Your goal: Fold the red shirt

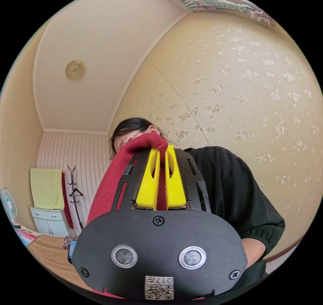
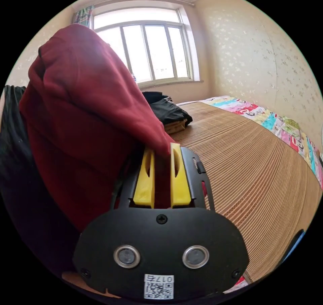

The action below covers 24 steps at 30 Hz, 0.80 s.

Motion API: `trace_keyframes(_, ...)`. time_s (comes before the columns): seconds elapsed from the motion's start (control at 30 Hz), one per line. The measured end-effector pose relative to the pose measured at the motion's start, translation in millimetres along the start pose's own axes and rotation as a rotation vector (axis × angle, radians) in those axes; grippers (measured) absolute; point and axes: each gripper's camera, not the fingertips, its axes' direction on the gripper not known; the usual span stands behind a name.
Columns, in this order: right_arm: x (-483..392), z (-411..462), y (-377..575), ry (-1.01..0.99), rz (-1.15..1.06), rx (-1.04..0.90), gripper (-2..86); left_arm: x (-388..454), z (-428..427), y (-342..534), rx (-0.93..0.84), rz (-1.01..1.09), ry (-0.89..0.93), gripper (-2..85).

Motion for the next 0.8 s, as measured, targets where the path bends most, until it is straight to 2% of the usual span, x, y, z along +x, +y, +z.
trace_keyframes(0.17, 9, -104, 4, 0.254, 0.211, 0.264, 5.2, 18, 2, -8, -0.081, 0.014, -0.076, 0.7)
trace_keyframes(0.3, -9, -193, -8, 0.416, 0.221, 0.473, 5.1, 16, -1, -11, -0.11, 0.01, -0.184, 0.6)
trace_keyframes(0.4, -39, -257, -20, 0.547, 0.219, 0.626, 4.9, 2, -3, -13, -0.19, -0.037, -0.328, 0.6)
trace_keyframes(0.47, -67, -295, -23, 0.61, 0.226, 0.74, 4.9, -16, -9, -11, -0.345, -0.099, -0.531, 0.6)
trace_keyframes(0.57, -104, -321, -20, 0.691, 0.196, 0.86, 4.9, -48, -25, 4, -0.393, -0.278, -0.7, 0.5)
trace_keyframes(0.67, -143, -332, -24, 0.843, 0.12, 0.901, 4.9, -64, -15, 26, -0.417, -0.338, -0.86, 0.4)
trace_keyframes(0.8, -171, -344, -28, 0.921, 0.087, 0.937, 4.9, -61, 35, 36, -0.45, -0.185, -0.943, 0.4)
